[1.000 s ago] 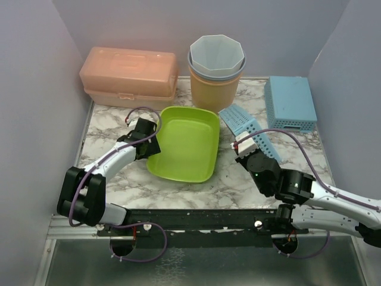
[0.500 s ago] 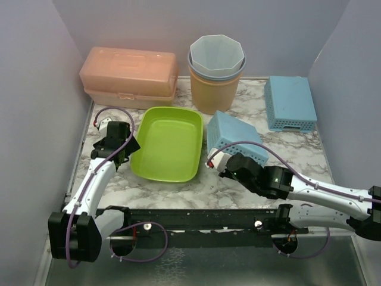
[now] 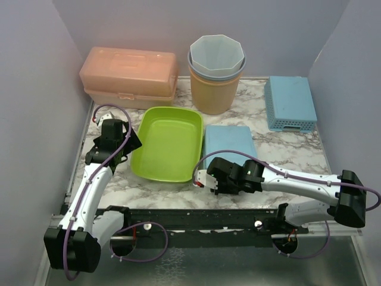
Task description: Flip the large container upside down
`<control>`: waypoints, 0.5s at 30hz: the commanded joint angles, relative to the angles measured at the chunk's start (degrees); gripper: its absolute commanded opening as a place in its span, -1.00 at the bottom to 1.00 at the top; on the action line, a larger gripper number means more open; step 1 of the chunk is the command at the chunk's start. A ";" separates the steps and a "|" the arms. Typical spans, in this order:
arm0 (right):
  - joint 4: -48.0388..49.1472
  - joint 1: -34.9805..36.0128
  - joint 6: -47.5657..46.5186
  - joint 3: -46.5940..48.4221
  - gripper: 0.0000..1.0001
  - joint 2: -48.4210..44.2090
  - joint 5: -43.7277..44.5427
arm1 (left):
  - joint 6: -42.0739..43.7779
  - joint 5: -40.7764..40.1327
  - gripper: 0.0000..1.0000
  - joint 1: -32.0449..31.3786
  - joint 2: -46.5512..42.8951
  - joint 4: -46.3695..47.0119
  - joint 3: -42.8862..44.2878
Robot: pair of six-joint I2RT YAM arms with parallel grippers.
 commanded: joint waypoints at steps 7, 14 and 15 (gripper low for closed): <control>-7.77 0.05 3.96 0.78 -0.02 1.44 -7.67 | 0.35 5.10 0.98 0.46 -2.90 -0.92 0.11; -5.67 0.06 7.90 2.17 0.54 -1.12 -0.42 | -0.51 6.15 0.98 0.48 -3.77 -0.92 -0.37; -4.36 0.03 8.15 1.93 0.54 -2.36 2.09 | -0.75 6.09 0.98 0.36 -3.88 -0.92 -0.56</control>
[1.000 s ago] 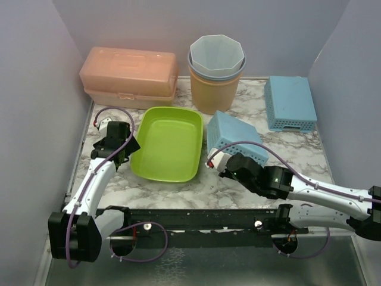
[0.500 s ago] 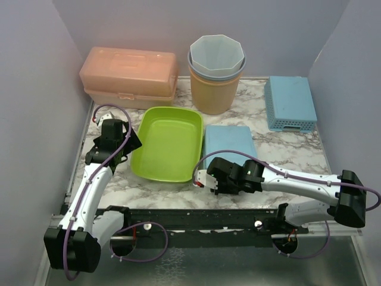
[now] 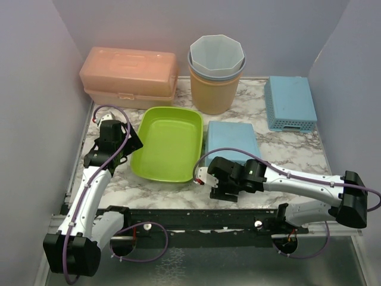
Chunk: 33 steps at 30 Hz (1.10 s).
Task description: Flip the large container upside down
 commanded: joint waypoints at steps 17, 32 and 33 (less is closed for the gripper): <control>10.41 5.69 3.95 -2.03 0.59 -3.80 29.15 | -2.22 2.68 0.98 0.24 -1.90 0.28 -2.06; 26.60 11.53 1.37 -6.00 0.51 -12.20 38.62 | -1.30 2.35 0.98 0.20 -2.46 0.40 -2.91; 25.81 11.53 1.89 -5.93 0.52 -12.66 37.69 | -1.44 2.51 0.98 0.25 -2.53 0.43 -3.01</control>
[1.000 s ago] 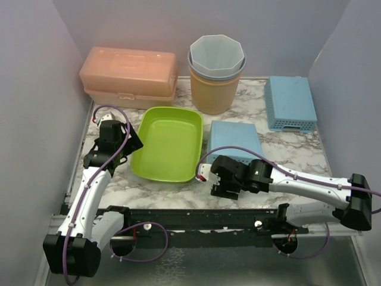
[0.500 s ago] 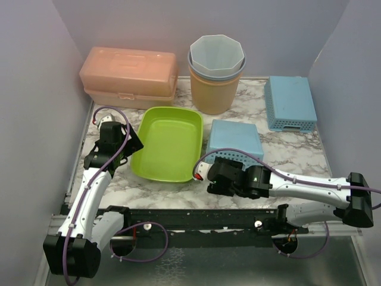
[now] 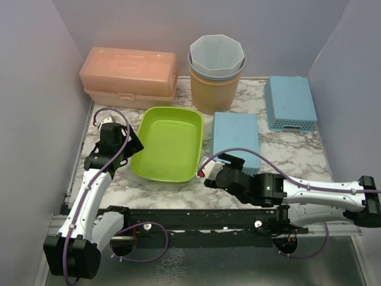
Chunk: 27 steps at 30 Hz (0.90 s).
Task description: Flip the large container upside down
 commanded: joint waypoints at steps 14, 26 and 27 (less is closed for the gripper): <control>-3.93 -27.54 45.55 16.82 0.81 12.44 -14.30 | 1.96 1.80 0.98 0.17 -0.64 0.20 -0.53; -1.96 -36.42 49.54 25.84 0.92 29.91 -14.08 | 8.30 0.78 0.98 0.29 1.38 7.90 -2.82; -1.49 -36.95 49.21 26.31 0.92 31.03 -13.96 | 7.90 0.36 0.98 0.29 1.38 8.27 -3.15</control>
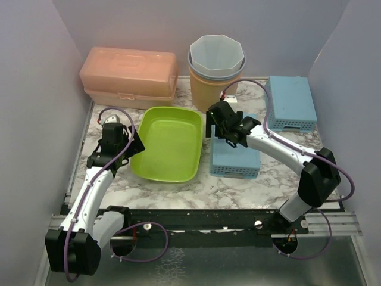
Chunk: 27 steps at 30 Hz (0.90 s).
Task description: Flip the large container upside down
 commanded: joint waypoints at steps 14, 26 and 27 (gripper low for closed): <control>-0.44 -4.03 -3.37 4.99 0.91 14.34 4.00 | 1.84 0.09 0.98 0.19 1.06 3.93 -1.80; -5.07 -3.96 13.86 -14.71 0.72 0.86 0.42 | 1.62 0.39 0.98 0.33 1.44 3.91 -1.97; -5.99 -3.94 15.50 -16.00 0.71 -0.42 0.64 | 1.62 0.46 0.98 0.29 1.57 3.91 -1.93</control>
